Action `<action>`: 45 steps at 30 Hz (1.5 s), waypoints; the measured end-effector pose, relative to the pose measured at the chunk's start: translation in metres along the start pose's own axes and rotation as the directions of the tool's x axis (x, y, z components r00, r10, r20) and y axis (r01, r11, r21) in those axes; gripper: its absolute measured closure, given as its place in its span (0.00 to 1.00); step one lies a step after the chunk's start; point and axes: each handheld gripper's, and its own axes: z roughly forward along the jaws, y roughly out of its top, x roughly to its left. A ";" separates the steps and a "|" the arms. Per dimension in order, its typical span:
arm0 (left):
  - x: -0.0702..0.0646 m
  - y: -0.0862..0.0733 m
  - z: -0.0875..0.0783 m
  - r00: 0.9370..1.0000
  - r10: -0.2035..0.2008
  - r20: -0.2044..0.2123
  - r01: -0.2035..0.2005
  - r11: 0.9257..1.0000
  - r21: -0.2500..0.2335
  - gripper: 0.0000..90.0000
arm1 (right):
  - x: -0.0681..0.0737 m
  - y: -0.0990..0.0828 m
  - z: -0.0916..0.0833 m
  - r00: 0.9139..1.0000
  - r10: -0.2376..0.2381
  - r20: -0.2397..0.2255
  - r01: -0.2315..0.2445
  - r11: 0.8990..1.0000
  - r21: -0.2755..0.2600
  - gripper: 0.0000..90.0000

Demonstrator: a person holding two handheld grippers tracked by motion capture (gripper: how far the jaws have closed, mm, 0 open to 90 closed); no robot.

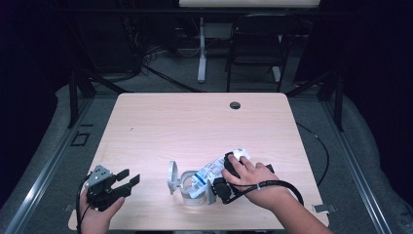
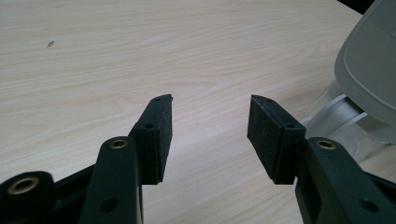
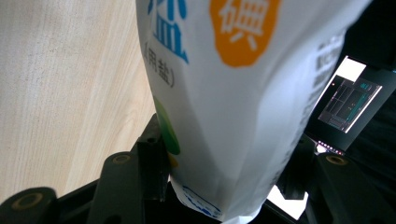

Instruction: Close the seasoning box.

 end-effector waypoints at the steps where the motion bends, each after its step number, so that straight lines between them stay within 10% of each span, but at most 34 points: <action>1: 0.000 0.000 0.000 1.000 0.000 0.000 0.000 1.000 0.001 0.56 | 0.000 0.000 0.000 1.000 -0.002 0.001 0.002 1.000 0.000 0.53; 45: 0.000 -0.001 0.002 1.000 -0.004 -0.003 0.004 1.000 0.000 0.56 | -0.001 0.001 -0.001 1.000 -0.017 0.006 0.017 1.000 0.006 0.54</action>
